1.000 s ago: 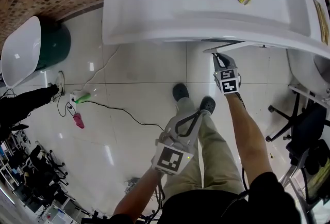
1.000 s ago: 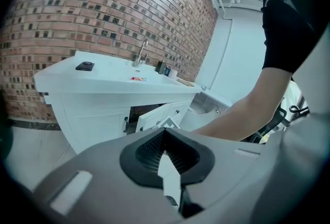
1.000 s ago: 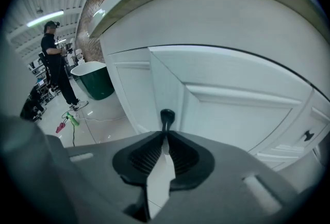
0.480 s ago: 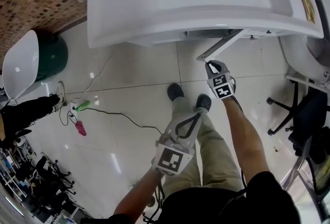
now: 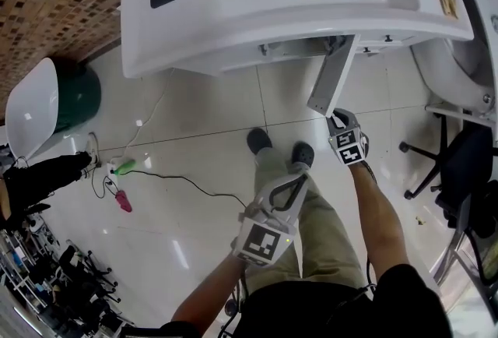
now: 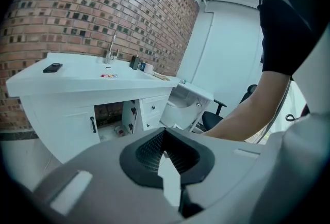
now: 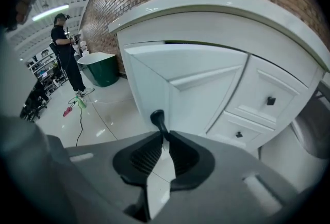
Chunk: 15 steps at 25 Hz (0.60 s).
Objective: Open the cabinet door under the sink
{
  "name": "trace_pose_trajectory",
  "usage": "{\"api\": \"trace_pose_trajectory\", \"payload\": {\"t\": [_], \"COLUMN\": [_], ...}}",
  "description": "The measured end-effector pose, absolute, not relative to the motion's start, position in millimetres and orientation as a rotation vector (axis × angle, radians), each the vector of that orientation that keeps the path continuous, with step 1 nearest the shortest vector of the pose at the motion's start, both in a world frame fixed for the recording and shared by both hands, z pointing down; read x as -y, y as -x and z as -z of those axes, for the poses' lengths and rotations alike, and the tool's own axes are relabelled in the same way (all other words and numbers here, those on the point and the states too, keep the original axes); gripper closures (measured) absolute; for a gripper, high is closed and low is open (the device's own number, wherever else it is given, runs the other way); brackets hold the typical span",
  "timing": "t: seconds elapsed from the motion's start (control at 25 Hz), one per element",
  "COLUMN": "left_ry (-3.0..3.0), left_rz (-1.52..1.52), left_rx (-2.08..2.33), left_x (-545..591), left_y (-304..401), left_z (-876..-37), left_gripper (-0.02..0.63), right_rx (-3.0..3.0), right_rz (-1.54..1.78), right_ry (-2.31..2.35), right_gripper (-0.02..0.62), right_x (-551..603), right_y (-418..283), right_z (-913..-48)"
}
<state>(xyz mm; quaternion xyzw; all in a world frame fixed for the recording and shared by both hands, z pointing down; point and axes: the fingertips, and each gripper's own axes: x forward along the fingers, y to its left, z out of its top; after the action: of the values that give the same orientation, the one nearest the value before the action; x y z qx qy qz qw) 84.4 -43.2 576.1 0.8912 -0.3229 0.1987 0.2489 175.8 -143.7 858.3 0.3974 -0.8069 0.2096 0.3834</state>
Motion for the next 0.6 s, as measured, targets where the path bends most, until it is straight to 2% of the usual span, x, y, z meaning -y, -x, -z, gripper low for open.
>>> {"api": "trace_pose_trajectory", "payload": {"t": [0.6], "left_ry": [-2.474], "left_rz": [-0.588], "left_rx": [0.828], "left_x": [31], "left_y": [-106], "left_z": [-577], "left_gripper": [0.591], "right_rx": [1.921], "right_rz": [-0.512], "right_ry": [-1.053], "right_gripper": [0.58], "right_x": [135], "right_y": [-317], "right_z": [-865]}}
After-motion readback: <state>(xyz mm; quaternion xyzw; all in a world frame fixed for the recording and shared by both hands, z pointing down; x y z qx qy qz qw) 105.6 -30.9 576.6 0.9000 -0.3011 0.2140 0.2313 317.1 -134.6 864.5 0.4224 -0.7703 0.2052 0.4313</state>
